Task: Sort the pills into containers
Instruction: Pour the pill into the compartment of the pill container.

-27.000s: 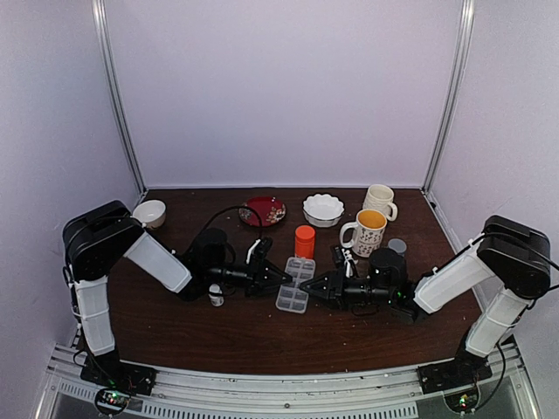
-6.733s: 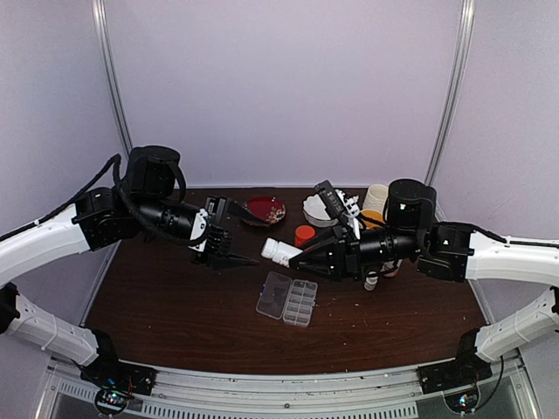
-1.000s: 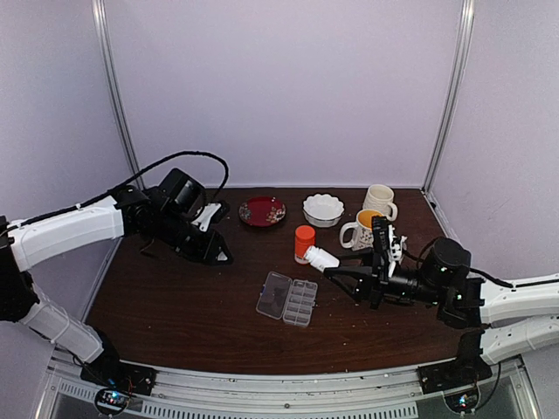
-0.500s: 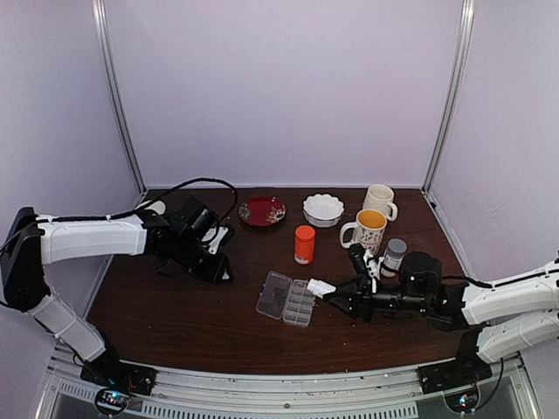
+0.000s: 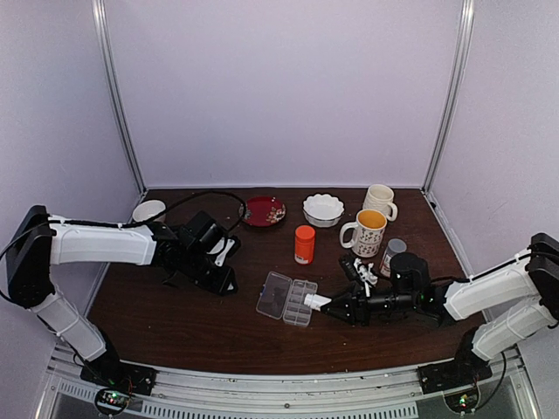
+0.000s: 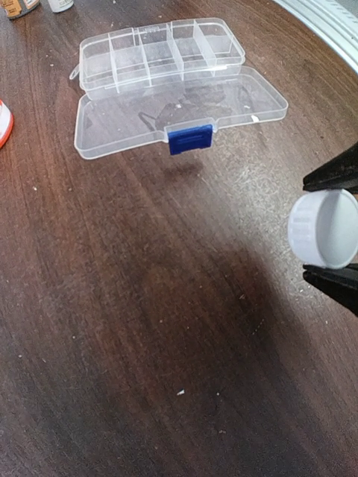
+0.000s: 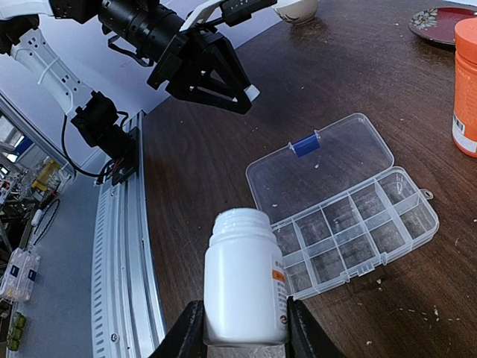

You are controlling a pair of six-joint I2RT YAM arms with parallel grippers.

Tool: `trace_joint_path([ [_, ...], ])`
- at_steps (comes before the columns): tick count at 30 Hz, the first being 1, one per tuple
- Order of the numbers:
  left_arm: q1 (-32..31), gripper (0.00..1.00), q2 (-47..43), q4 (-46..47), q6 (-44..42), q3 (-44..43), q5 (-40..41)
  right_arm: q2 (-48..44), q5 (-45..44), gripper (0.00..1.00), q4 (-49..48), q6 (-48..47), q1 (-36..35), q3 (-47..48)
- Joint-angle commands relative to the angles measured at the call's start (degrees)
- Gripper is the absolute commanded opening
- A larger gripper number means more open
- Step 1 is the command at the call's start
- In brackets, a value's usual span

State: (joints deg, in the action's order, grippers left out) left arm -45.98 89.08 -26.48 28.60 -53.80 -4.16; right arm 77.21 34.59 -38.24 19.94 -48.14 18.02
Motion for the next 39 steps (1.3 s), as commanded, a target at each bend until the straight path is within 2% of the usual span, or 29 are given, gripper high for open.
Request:
trace_joint_path([
  [1,-0.4,0.24,0.0,2.6,0.7,0.6,1.1,0.1,3.3,0.0,-1.0,-0.1,1.1,0.2],
  [21,-0.4,0.24,0.0,2.5,0.4,0.9,1.2,7.6,3.0,0.0,6.9,-1.2,2.1,5.4],
  [39,-0.5,0.24,1.1,2.8,0.2,0.9,1.2,7.9,-3.4,0.0,24.6,-7.3,-0.9,12.6],
])
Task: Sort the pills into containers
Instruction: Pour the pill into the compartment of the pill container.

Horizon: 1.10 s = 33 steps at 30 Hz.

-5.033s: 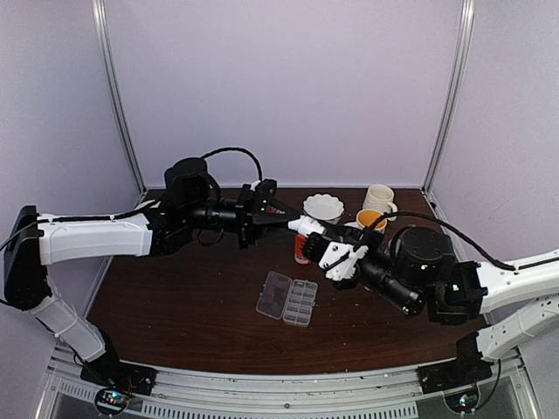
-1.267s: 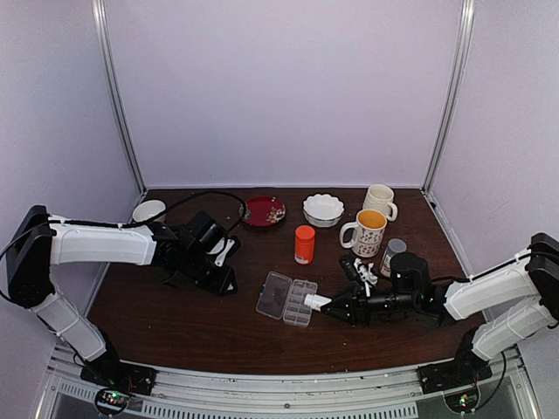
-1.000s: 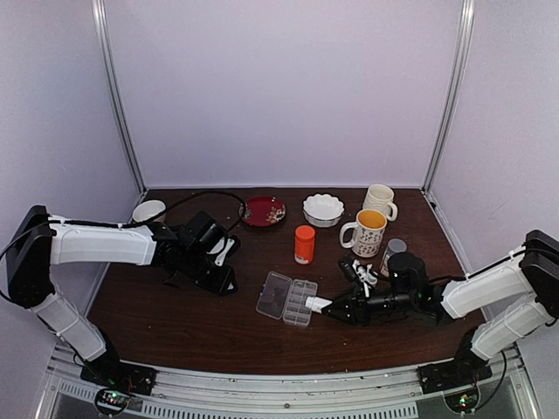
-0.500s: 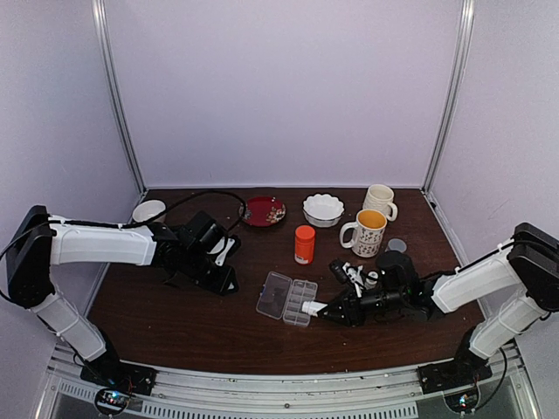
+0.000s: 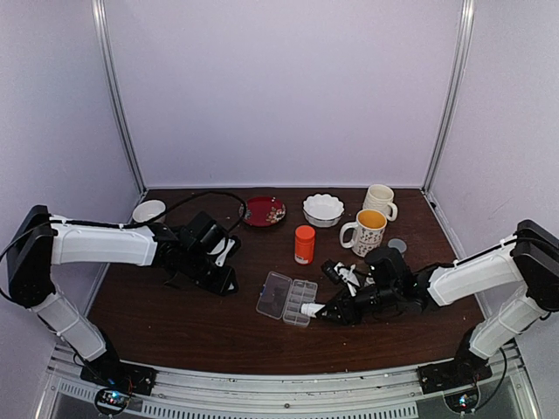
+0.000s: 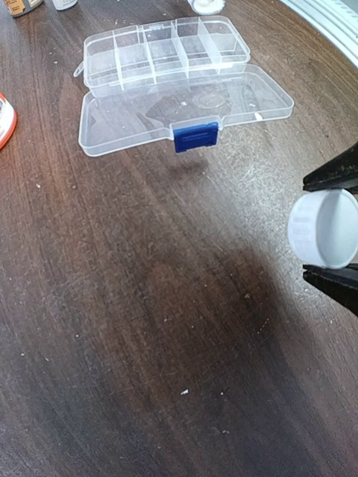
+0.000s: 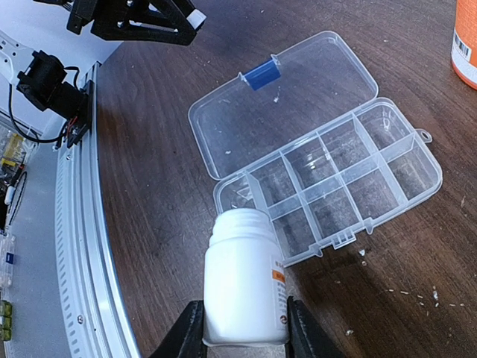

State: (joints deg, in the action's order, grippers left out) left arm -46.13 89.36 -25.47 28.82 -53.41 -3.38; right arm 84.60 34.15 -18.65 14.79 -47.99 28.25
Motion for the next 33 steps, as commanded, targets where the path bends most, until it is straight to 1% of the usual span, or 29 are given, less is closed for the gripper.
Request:
trace_joint_path([
  [1,-0.4,0.24,0.9,1.8,0.0,0.5,0.4,0.6,-3.4,0.0,6.0,-2.5,-1.3,3.1],
  [4,-0.4,0.24,1.5,1.8,-0.2,0.5,0.3,0.8,-4.5,0.0,8.8,-3.8,-2.1,4.4],
  [16,-1.5,0.24,6.2,-0.1,-0.7,-1.4,-0.1,1.7,-6.1,0.0,13.0,-5.4,-3.7,7.0],
  [24,-2.1,0.24,7.0,-0.3,-1.0,-2.3,-0.3,0.6,-5.8,0.0,13.0,-5.3,-3.9,6.9],
  [30,-2.2,0.24,7.0,-0.2,-1.1,-2.5,-0.4,-1.0,-5.1,0.0,10.9,-4.7,-3.9,5.7],
  [33,-2.3,0.24,7.0,-0.3,-1.2,-2.6,-0.4,-0.1,-5.1,0.0,10.9,-4.6,-3.9,5.8],
])
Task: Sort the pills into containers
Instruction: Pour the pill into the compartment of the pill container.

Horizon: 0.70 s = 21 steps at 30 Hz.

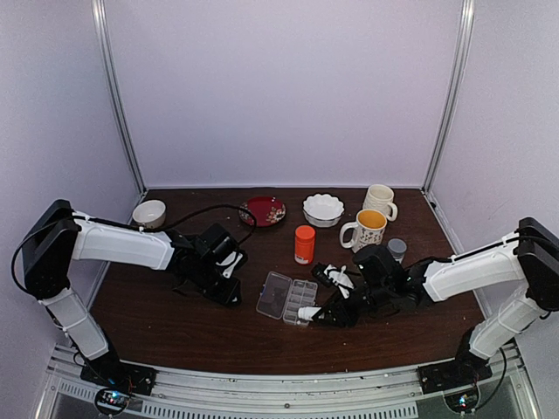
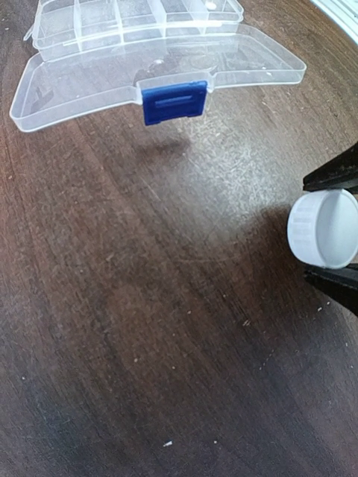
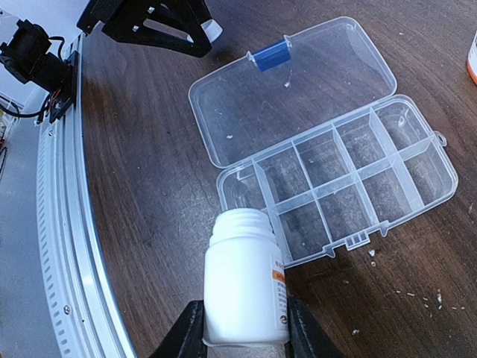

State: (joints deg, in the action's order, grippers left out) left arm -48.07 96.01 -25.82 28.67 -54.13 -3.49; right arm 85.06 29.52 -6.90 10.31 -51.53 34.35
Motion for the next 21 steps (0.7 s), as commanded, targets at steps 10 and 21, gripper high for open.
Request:
trace_joint_path([
  [10,-0.5,0.24,0.4,0.1,-1.2,-2.1,-0.3,-1.3,-1.5,0.0,1.2,-1.1,-0.6,0.2],
  [21,-0.9,0.24,0.4,0.1,-0.9,-1.9,-0.1,-0.6,0.2,0.0,-0.1,-0.6,-0.8,-0.5],
])
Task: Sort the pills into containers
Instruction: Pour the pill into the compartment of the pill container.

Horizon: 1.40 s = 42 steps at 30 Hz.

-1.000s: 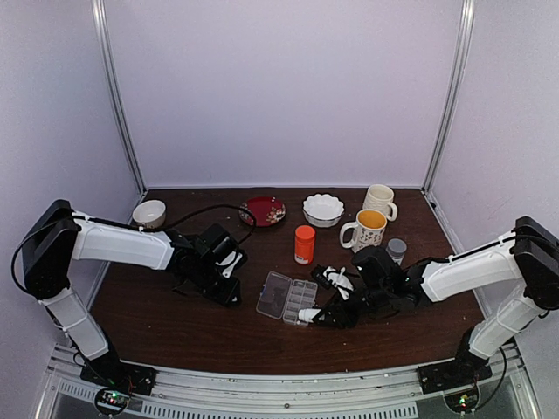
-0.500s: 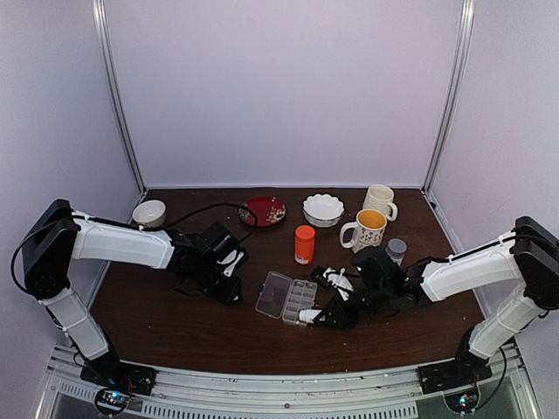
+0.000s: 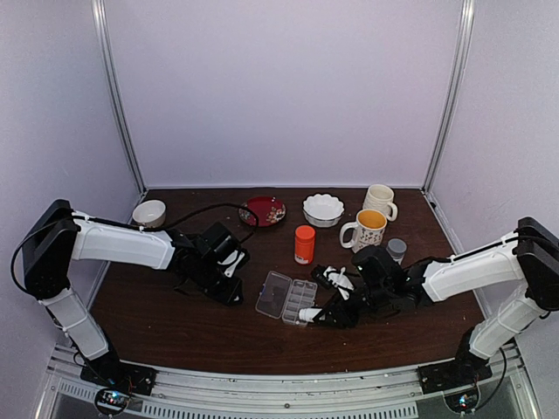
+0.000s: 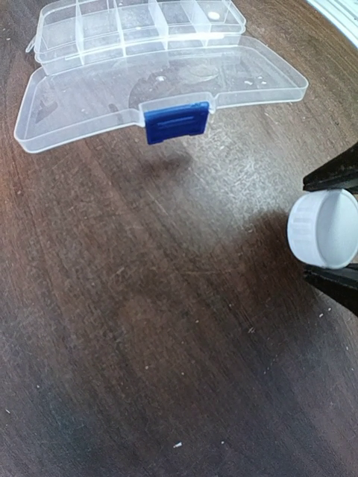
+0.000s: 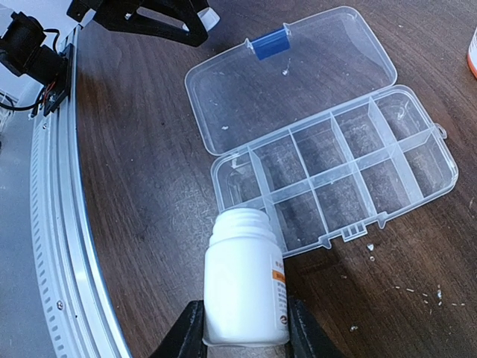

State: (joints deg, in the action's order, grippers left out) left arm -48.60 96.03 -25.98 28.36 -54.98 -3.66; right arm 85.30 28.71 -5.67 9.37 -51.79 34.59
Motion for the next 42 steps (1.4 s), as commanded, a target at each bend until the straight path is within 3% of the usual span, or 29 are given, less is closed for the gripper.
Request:
trace_joint_path([
  [1,-0.4,0.24,0.4,0.3,-0.7,-1.1,0.1,-1.6,1.1,0.0,-3.2,1.1,-0.5,-1.5],
  [5,-0.4,0.24,0.4,0.2,-0.7,-1.3,0.1,-0.9,-0.3,0.0,1.2,-0.7,-0.5,0.3],
  [9,-0.4,0.24,0.6,0.2,-0.8,-1.5,0.0,-2.3,0.2,0.0,-2.9,0.8,-0.6,-1.6],
  [12,-0.5,0.24,0.6,0.2,-0.7,-1.5,0.1,-0.6,-0.2,0.0,2.5,-1.6,-0.8,1.2],
  [15,-0.5,0.24,0.7,0.2,-0.8,-1.7,0.0,-2.6,0.6,0.0,-3.0,0.8,-0.8,-1.1],
  [19,-0.5,0.24,0.7,0.0,-0.7,-1.7,0.2,-0.5,0.2,0.0,2.5,-1.6,-1.0,1.9],
  [22,-0.6,0.24,0.7,-0.1,-0.9,-1.8,0.2,-2.0,0.8,0.0,-3.4,1.3,-1.0,-0.7],
  [25,-0.7,0.24,0.6,0.0,-0.7,-1.5,0.5,0.0,-1.6,0.0,3.7,-1.6,-1.7,2.5],
  [29,-0.7,0.24,0.7,-0.1,-0.9,-1.8,0.4,-2.1,-0.6,0.0,-2.0,0.9,-1.8,0.0],
  [32,-0.8,0.24,0.7,-0.2,-0.9,-1.8,0.6,-0.4,-2.3,0.0,4.1,-1.5,-2.0,3.0],
  [35,-0.8,0.24,0.8,-0.2,-1.0,-2.0,0.4,-1.5,-1.3,0.0,-0.4,0.3,-2.0,0.9],
  [38,-0.9,0.24,0.7,-0.3,-1.0,-2.1,0.7,-0.2,-3.2,0.0,4.1,-1.5,-2.1,3.1],
  [42,-0.9,0.24,0.7,-0.3,-1.0,-2.3,0.7,-2.6,-2.6,0.0,-0.3,0.0,-2.1,0.8],
])
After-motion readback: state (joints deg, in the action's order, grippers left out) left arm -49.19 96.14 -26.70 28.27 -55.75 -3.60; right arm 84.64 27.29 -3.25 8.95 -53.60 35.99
